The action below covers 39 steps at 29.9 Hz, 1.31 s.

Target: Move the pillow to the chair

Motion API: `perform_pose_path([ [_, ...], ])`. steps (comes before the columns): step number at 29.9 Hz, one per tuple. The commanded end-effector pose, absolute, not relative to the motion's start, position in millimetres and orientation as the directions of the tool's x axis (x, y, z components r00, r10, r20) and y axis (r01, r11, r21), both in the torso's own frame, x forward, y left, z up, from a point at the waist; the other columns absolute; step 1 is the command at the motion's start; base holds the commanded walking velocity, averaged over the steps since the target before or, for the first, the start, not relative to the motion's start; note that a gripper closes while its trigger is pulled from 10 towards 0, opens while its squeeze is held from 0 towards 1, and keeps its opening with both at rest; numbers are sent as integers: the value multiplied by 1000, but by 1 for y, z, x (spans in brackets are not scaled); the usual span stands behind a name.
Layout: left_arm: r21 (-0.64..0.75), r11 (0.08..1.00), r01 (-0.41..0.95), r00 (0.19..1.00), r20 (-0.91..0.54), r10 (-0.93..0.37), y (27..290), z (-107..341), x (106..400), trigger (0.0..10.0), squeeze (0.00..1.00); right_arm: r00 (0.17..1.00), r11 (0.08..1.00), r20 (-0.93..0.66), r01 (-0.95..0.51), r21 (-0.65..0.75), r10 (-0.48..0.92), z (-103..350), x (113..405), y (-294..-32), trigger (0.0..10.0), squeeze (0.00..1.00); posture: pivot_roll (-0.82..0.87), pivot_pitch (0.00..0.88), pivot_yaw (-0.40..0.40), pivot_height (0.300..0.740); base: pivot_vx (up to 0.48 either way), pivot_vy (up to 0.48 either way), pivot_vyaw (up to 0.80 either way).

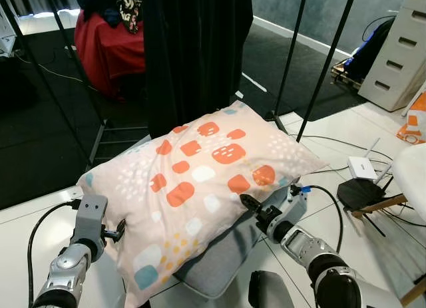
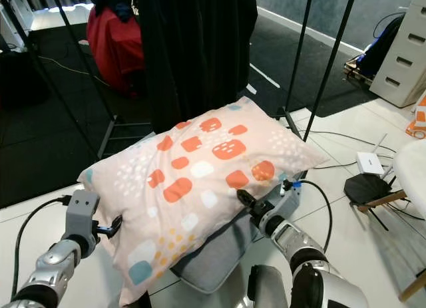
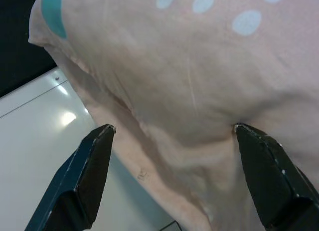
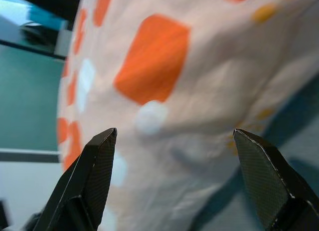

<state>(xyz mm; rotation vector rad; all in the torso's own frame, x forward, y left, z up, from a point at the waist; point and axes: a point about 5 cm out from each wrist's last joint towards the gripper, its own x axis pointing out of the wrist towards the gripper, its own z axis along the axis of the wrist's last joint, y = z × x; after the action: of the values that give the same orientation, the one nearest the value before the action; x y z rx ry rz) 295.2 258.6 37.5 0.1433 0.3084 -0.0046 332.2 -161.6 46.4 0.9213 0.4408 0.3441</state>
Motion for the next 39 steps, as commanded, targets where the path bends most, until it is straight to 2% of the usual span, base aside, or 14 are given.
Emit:
perform_pose_path([
  [1, 158, 987, 35, 953, -304, 15, 264, 36, 289, 10000, 0, 861, 516, -211, -68, 854, 463, 39, 326, -161, 10000, 0, 47, 150, 7, 449, 0, 0, 0],
  [8, 202, 977, 75, 959, -282, -15, 262, 41, 285, 10000, 0, 876, 463, -176, -59, 884, 449, 41, 326, -163, 10000, 0, 89, 162, 12, 424, 0, 0, 0],
  [16, 222, 972, 77, 968, -249, -20, 268, 52, 285, 10000, 0, 880, 503, -241, 3, 865, 409, 39, 329, -160, 10000, 0, 99, 174, 17, 399, 0, 0, 0],
  [20, 237, 967, 88, 972, -235, -31, 266, 57, 283, 10000, 0, 875, 555, -321, 74, 828, 362, 35, 329, -159, 10000, 0, 94, 183, 22, 384, 0, 0, 0],
  [27, 259, 960, 112, 971, -232, -50, 261, 61, 280, 10000, 0, 871, 575, -317, 49, 817, 376, 37, 331, -157, 10000, 0, 99, 188, 23, 360, 0, 0, 0],
  [30, 263, 958, 117, 971, -231, -55, 260, 62, 279, 10000, 0, 871, 553, -309, 53, 831, 381, 38, 331, -156, 10000, 0, 109, 194, 27, 360, 0, 0, 0],
  [32, 276, 953, 122, 973, -222, -60, 261, 68, 277, 10000, 0, 863, 441, -206, -21, 897, 462, 42, 330, -145, 10000, 0, 135, 199, 28, 360, 0, 0, 0],
  [39, 296, 947, 123, 976, -211, -60, 264, 77, 272, 10000, 0, 877, 320, -160, 8, 947, 453, 43, 330, -139, 10000, 0, 162, 201, 27, 360, 0, 0, 0],
])
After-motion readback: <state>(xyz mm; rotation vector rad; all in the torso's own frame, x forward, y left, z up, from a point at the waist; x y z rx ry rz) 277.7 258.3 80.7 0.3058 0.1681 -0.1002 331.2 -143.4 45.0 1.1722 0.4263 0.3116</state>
